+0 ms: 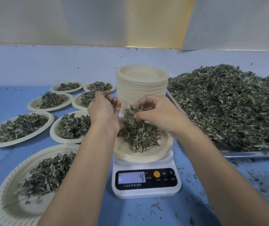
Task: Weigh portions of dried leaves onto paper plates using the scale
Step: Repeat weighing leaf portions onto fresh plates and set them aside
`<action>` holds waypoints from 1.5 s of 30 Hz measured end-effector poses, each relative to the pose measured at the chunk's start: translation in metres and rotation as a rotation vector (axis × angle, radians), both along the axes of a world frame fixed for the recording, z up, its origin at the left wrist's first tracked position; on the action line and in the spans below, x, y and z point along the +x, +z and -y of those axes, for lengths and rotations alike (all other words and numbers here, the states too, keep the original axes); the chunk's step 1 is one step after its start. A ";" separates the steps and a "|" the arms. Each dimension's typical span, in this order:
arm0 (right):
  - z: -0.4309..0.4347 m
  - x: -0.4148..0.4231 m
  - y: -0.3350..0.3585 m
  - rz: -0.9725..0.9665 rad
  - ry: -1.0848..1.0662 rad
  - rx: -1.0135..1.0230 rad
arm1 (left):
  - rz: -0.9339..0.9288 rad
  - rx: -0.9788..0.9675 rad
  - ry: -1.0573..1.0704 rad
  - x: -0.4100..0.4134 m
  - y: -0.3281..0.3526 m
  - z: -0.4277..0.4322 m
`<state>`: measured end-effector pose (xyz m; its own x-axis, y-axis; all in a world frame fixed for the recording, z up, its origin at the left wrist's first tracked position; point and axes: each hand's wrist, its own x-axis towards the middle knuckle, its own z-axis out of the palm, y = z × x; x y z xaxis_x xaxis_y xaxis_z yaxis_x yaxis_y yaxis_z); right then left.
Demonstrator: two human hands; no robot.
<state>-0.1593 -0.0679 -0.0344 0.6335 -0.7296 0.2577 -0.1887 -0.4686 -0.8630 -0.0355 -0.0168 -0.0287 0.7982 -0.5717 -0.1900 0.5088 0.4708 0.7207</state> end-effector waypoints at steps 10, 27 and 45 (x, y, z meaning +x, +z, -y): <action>-0.001 -0.005 0.002 -0.260 0.085 -0.176 | 0.047 0.038 -0.018 0.000 0.001 -0.002; 0.000 -0.002 0.004 0.177 0.002 0.013 | 0.039 0.013 -0.196 0.000 0.000 -0.005; 0.001 -0.003 -0.001 0.028 0.006 0.017 | 0.072 0.002 -0.248 0.000 -0.002 -0.006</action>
